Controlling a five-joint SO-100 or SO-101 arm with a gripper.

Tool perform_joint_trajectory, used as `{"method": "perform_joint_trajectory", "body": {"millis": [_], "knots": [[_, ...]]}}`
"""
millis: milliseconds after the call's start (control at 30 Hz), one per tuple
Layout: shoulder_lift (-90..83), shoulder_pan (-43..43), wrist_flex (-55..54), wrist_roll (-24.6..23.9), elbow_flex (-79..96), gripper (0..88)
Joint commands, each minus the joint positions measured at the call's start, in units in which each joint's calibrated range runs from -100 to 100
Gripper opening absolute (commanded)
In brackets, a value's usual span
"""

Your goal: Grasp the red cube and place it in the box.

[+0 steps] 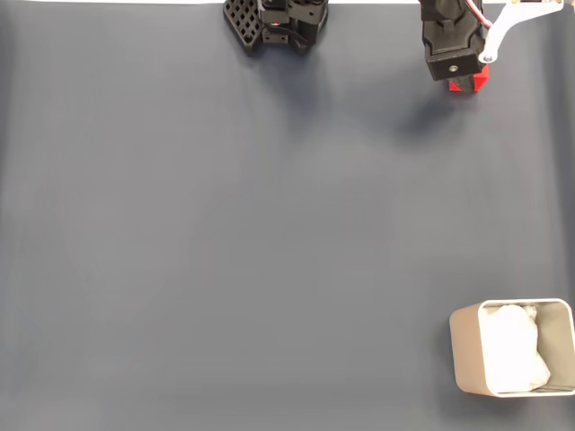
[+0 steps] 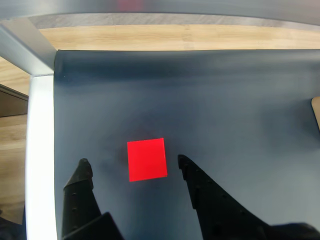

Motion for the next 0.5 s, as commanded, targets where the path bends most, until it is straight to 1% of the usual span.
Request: {"method": "perform_joint_trajectory", "body": {"millis": [0, 467], "knots": [[0.8, -0.7, -2.0, -0.4, -0.1, 39.8], [3.8, -1.5, -4.8, -1.2, 0.4, 39.9]]}}
